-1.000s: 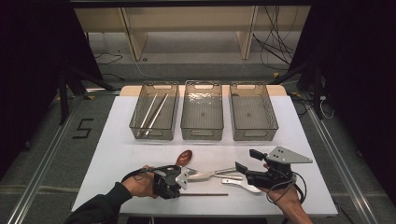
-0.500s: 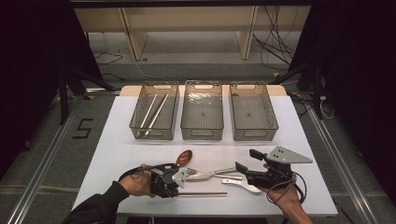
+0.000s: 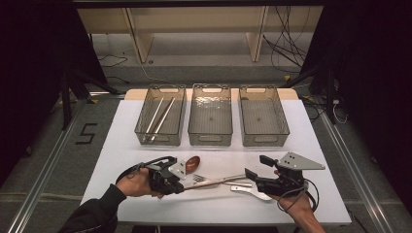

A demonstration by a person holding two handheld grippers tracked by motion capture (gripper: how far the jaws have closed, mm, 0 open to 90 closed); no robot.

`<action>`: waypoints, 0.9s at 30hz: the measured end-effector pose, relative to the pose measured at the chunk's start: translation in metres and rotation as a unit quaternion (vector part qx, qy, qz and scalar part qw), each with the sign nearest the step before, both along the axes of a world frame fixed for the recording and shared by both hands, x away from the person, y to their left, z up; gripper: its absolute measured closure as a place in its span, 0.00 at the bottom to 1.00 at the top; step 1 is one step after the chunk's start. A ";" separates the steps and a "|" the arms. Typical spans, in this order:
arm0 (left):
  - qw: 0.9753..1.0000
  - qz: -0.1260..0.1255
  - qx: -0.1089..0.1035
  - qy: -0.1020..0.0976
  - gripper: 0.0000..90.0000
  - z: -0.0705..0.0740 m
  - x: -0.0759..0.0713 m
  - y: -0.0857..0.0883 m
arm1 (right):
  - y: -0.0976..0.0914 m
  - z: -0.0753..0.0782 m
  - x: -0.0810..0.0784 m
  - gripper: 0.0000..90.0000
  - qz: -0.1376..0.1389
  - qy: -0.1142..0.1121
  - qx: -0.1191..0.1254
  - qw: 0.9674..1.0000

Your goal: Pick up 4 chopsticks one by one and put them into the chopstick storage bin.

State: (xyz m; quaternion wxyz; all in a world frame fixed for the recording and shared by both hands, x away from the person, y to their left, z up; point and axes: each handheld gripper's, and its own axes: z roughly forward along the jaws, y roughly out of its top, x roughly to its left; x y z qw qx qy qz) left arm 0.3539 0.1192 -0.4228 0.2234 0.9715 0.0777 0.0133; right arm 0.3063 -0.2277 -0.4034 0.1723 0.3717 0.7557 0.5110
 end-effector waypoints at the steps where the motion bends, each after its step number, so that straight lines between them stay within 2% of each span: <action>1: 1.000 0.013 -0.009 0.000 0.93 0.001 0.001 0.001 | 0.000 0.000 0.000 0.33 0.000 0.000 0.000 1.000; 5: 0.998 0.046 -0.036 0.003 0.93 0.007 0.008 0.007 | 0.000 0.000 0.000 0.33 0.000 -0.001 0.000 1.000; 9: 0.996 0.075 -0.057 -0.006 0.93 0.014 0.015 0.014 | 0.000 0.000 0.001 0.33 -0.001 0.000 0.000 1.000; 19: 0.991 0.110 -0.077 -0.012 0.93 0.018 0.023 0.020 | -0.001 -0.001 0.000 0.33 -0.002 0.001 0.000 1.000; 25: 0.984 0.146 -0.096 -0.024 0.93 0.026 0.030 0.026 | 0.000 -0.001 0.001 0.33 -0.002 0.002 0.000 1.000; 27: 0.981 0.162 -0.106 -0.030 0.93 0.030 0.034 0.029 | 0.000 -0.001 0.000 0.33 -0.002 0.002 0.000 1.000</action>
